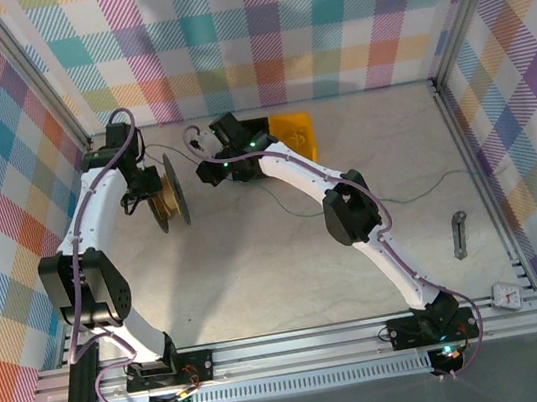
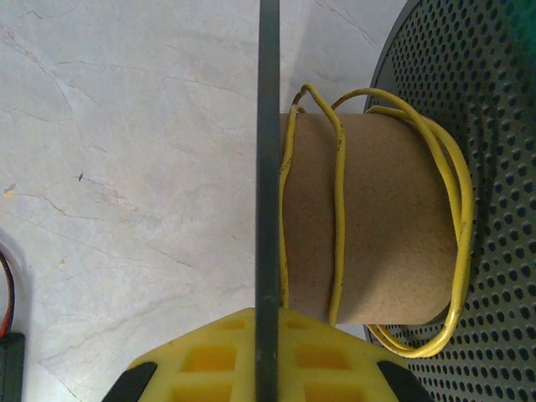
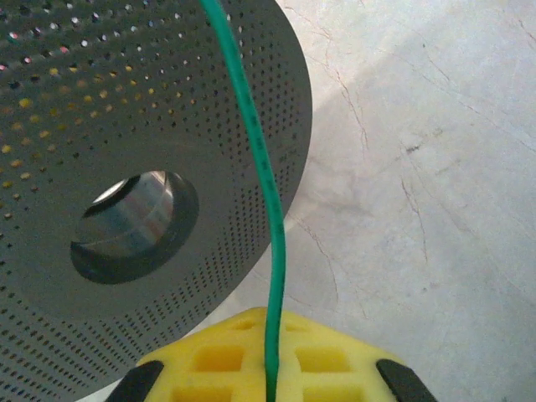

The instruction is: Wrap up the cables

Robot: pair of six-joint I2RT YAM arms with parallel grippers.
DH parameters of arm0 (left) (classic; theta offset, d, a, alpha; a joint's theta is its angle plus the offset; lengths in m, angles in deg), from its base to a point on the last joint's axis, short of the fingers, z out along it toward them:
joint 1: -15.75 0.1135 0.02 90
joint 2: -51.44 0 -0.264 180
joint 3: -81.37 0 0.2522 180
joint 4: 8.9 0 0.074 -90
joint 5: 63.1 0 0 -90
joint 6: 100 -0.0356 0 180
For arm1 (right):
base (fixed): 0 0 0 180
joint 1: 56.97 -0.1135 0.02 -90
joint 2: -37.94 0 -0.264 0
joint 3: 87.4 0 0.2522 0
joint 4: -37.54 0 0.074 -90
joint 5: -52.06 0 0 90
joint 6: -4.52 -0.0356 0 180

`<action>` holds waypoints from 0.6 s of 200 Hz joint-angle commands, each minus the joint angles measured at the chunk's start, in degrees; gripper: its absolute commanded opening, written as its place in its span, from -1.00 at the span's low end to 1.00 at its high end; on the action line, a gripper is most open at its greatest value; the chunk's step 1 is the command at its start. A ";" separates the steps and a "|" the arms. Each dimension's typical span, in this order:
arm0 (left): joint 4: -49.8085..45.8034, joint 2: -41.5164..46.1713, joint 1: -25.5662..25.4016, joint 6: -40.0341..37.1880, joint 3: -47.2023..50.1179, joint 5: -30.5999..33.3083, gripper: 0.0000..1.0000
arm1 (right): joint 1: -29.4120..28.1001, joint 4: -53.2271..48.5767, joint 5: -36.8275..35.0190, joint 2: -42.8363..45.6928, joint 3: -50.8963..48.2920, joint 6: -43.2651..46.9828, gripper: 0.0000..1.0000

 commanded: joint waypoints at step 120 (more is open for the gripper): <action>1.73 -2.95 0.95 -0.06 -7.24 -0.29 -0.57 | -1.84 0.25 -0.02 2.02 -3.32 1.14 -1.00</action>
